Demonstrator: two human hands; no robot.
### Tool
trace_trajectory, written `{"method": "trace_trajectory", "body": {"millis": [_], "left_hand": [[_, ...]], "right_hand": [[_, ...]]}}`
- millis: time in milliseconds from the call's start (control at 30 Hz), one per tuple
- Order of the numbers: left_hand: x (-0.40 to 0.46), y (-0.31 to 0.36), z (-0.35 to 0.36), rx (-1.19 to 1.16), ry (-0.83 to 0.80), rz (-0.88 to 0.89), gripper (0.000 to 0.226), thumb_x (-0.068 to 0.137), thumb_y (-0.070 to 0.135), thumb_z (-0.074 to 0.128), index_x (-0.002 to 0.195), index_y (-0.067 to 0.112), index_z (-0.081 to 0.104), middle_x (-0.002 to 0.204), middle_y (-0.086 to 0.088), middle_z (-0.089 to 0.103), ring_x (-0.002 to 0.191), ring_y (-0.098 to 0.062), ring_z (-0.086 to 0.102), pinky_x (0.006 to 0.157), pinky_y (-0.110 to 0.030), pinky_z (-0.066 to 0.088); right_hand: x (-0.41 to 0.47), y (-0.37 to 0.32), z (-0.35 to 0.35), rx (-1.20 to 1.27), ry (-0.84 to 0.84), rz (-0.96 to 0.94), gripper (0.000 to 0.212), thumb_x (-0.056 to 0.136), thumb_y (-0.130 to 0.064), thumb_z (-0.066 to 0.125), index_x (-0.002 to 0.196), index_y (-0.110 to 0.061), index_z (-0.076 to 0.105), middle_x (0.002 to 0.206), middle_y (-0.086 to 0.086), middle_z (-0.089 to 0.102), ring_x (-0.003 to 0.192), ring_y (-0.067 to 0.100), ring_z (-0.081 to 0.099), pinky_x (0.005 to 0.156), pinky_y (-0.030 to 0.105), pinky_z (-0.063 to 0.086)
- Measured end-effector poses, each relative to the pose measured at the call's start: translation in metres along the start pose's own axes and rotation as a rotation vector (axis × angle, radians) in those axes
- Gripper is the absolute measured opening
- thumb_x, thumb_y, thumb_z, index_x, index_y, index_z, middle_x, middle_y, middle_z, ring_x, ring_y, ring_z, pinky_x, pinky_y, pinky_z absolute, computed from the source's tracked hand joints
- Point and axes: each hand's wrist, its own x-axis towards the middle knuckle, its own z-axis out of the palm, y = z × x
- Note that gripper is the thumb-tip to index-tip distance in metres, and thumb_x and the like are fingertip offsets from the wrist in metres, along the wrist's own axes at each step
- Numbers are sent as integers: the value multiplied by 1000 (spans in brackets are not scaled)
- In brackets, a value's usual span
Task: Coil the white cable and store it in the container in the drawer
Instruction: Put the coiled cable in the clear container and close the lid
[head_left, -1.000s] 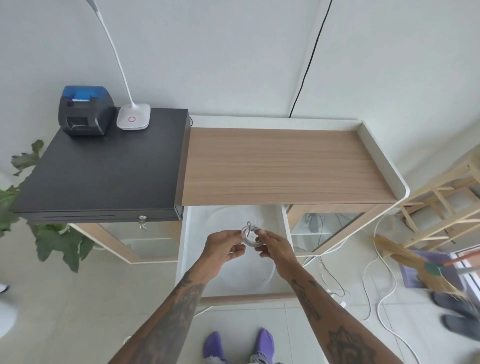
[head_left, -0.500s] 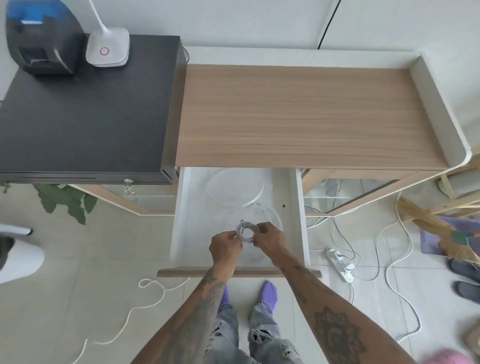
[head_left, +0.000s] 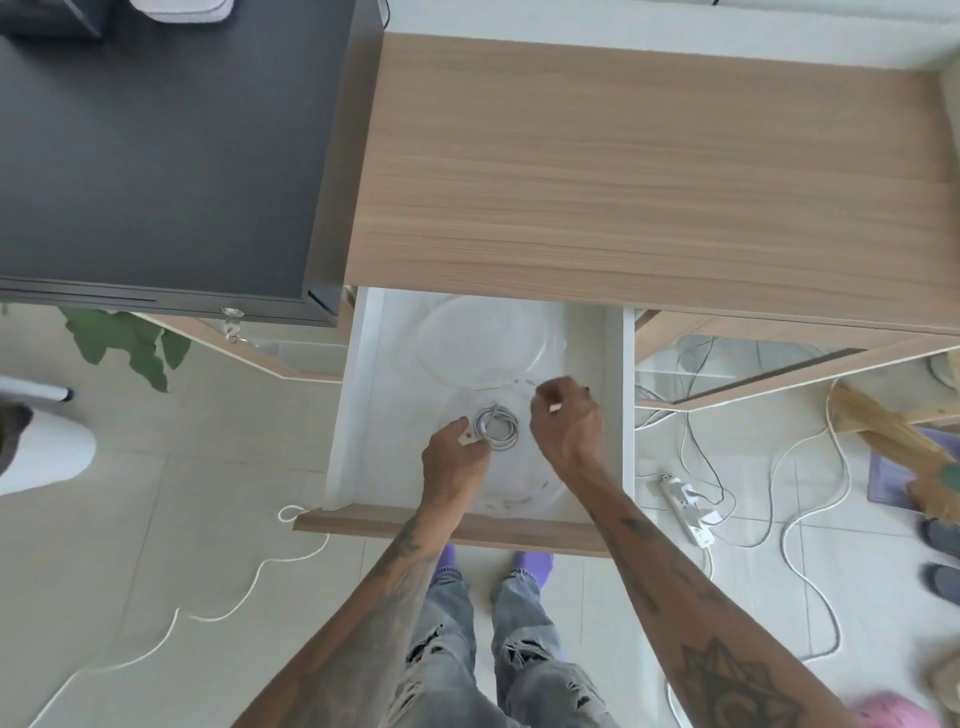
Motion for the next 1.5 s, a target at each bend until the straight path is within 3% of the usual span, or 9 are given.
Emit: {"method": "trace_trajectory", "body": {"millis": [133, 267, 467, 633, 733, 900, 1067, 1300, 1500], "left_hand": [[-16, -11, -17, 205, 309, 200, 25, 88, 22, 64, 113, 18, 66, 108, -3, 62, 87, -21, 65, 77, -31, 51], [-14, -15, -25, 223, 206, 8, 31, 93, 21, 58, 122, 12, 57, 105, -12, 66, 90, -32, 65, 82, -37, 53], [-2, -18, -27, 17, 177, -5, 20, 96, 13, 55, 114, 9, 63, 71, -7, 69, 51, -29, 71, 73, -46, 62], [10, -20, -31, -107, 175, 3, 19, 96, 13, 60, 114, 11, 65, 76, -5, 69, 38, -10, 66, 59, -35, 65], [15, -20, -30, -206, 167, -19, 21, 95, 12, 64, 116, 8, 66, 84, -10, 68, 43, -13, 68, 48, -24, 60], [21, -22, -33, -376, 115, -104, 28, 94, 7, 66, 123, 6, 65, 97, -18, 69, 59, -25, 67, 61, -36, 65], [26, -16, -42, -528, 124, -188, 35, 94, 1, 56, 128, 9, 63, 100, -12, 67, 79, -23, 64, 76, -34, 61], [39, 11, -50, -65, 101, 83, 49, 96, 41, 55, 135, 11, 59, 137, -8, 62, 114, -19, 59, 92, -32, 46], [42, 25, -46, 172, 74, 186, 37, 93, 28, 65, 123, 6, 64, 81, 1, 63, 80, -21, 59, 67, -23, 44]], "right_hand": [[26, -28, -11, -39, 157, -70, 27, 94, -25, 57, 114, -7, 57, 111, 15, 62, 96, 29, 55, 78, 30, 38], [55, -41, -5, -90, -55, 187, 61, 91, -37, 61, 142, -14, 37, 126, 18, 58, 115, 36, 57, 99, 45, 47], [60, -37, -6, 287, -60, 320, 56, 89, -24, 66, 140, -23, 44, 92, -3, 65, 68, 11, 56, 49, 23, 40], [48, -22, -22, 407, -89, 290, 52, 86, -26, 71, 134, -25, 50, 107, 1, 69, 86, 18, 58, 77, 32, 47], [35, -7, -29, 451, -140, 314, 50, 87, -19, 72, 133, -22, 52, 102, 5, 69, 85, 21, 59, 83, 32, 51], [16, 20, -33, 497, -186, 329, 46, 87, -8, 70, 129, -19, 56, 76, 4, 66, 61, 14, 60, 71, 23, 52], [3, 36, -31, 351, -125, 270, 43, 87, -12, 69, 128, -19, 58, 79, 5, 71, 72, 23, 67, 87, 40, 58], [-6, 30, -31, 208, -9, 231, 36, 79, -21, 64, 115, -28, 63, 87, 4, 74, 90, 27, 68, 89, 38, 53], [-15, 37, -21, 280, 81, 341, 31, 81, -28, 69, 110, -18, 61, 105, 9, 63, 101, 35, 66, 95, 48, 51]]}}
